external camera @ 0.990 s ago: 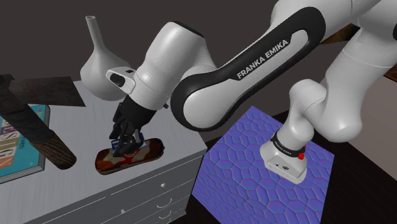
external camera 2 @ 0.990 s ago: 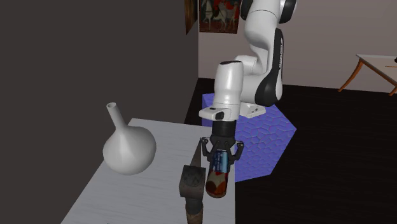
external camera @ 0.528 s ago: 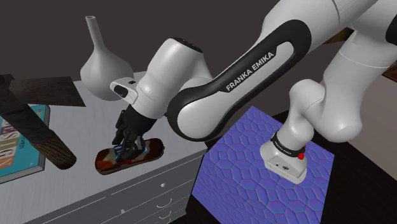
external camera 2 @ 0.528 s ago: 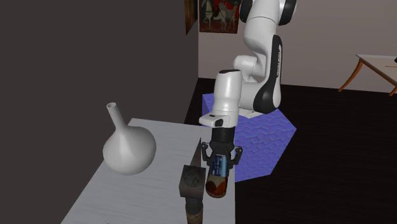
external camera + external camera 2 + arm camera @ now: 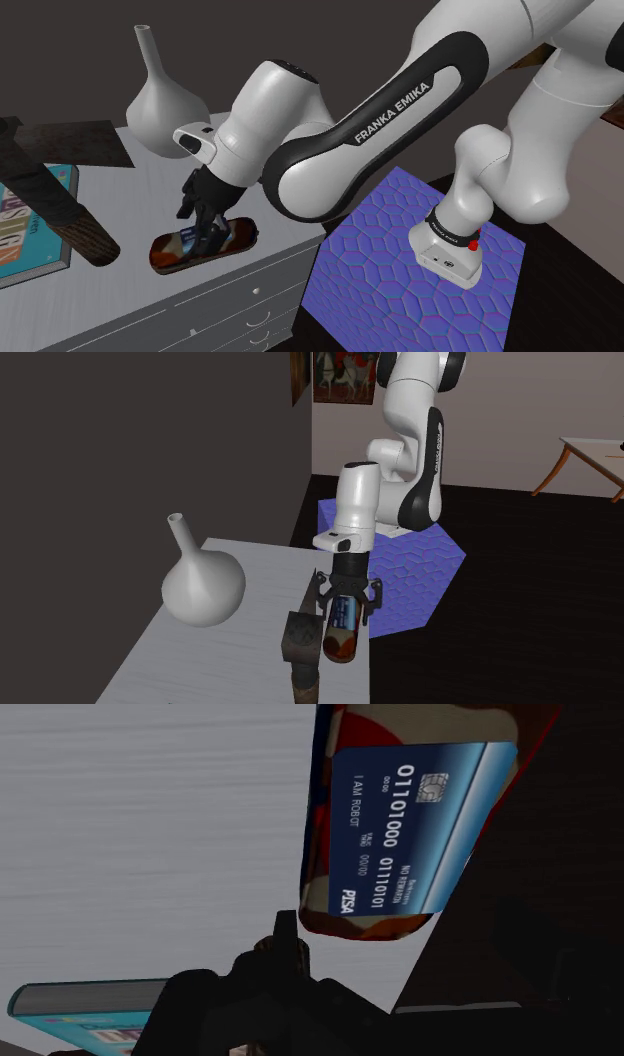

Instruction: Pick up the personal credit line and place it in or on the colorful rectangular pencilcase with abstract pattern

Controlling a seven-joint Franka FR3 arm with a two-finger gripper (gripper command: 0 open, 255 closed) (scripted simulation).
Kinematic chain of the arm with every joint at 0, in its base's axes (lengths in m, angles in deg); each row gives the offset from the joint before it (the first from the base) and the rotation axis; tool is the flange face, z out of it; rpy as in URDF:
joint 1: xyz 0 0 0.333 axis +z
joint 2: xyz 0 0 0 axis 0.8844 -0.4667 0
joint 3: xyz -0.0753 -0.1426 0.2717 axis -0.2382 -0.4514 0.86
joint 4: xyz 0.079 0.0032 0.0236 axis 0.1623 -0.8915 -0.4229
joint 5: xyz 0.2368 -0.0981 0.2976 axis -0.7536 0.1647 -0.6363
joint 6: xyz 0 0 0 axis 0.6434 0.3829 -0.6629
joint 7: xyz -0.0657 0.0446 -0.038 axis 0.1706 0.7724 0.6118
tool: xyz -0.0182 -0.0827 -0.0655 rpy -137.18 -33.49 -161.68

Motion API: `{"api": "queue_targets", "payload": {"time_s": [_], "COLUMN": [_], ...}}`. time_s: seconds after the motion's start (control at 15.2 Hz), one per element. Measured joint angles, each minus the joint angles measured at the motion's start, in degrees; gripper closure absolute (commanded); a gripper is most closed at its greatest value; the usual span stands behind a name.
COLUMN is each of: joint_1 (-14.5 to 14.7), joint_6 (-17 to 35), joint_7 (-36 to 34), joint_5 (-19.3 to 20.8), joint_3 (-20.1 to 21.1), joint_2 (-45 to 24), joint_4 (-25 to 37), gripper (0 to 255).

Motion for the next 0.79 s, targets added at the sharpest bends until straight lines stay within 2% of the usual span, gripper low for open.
{"api": "queue_targets", "payload": {"time_s": [0.2,0.53,0.79], "joint_1": [0.0,-0.37,-0.41], "joint_6": [0.0,-4.11,-4.59], "joint_7": [0.0,-2.46,-2.95], "joint_5": [0.0,3.02,3.49], "joint_3": [0.0,-1.13,-1.16], "joint_2": [0.0,7.03,8.02], "joint_4": [0.0,-3.05,-3.58], "gripper": [0,0,0]}}
